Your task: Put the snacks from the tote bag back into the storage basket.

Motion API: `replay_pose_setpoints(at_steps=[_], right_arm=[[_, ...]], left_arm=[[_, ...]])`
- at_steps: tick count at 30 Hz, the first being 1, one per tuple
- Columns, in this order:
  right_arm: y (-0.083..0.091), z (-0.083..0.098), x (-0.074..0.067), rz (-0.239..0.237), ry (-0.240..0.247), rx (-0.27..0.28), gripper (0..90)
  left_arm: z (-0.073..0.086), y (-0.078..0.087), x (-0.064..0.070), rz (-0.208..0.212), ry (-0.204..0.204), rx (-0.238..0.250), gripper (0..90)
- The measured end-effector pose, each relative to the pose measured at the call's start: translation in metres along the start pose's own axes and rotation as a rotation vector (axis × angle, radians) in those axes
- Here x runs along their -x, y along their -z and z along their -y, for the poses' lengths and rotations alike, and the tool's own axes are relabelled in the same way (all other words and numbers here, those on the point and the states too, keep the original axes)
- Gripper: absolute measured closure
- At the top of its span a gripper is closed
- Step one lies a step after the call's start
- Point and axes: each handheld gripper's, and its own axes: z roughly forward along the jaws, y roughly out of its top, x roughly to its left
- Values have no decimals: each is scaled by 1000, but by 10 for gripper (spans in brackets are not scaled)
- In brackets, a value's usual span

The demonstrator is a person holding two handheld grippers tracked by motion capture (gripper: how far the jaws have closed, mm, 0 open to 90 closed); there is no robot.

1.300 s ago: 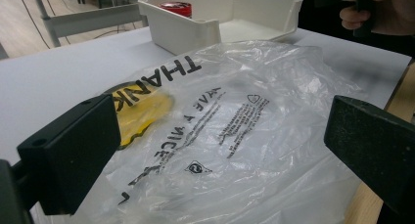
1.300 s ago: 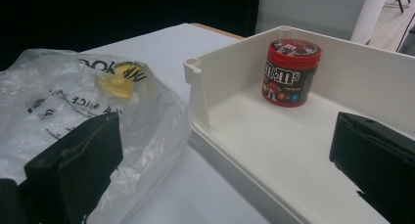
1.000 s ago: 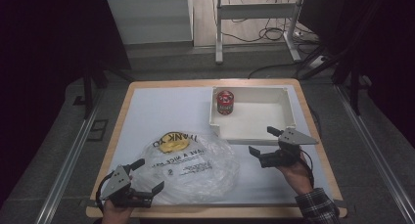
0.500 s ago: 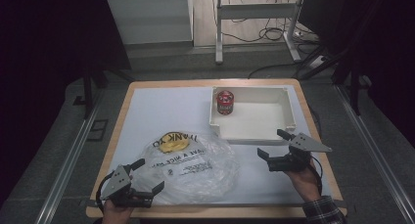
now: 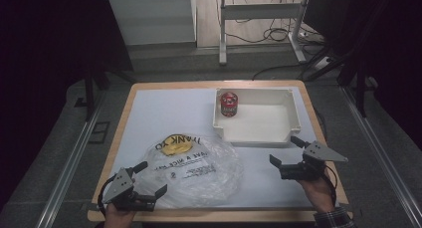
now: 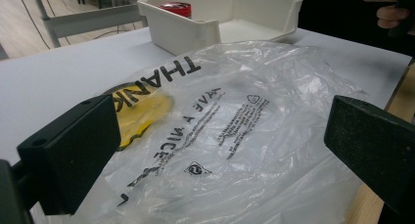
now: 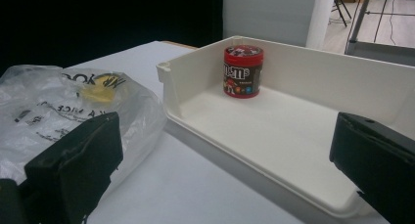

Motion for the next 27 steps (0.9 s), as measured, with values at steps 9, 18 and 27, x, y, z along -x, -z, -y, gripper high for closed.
replay_pose_setpoints(at_steps=[9,18,27], right_arm=[[16,5,3,27,-1,-8,0],[33,15,7,59,-12,-30,0],[45,22,7,82,-19,-53,0]], left_arm=[[0,0,0,-1,-1,-1,2],[0,0,0,-2,-1,-2,2],[0,-1,0,-3,-1,-2,2]])
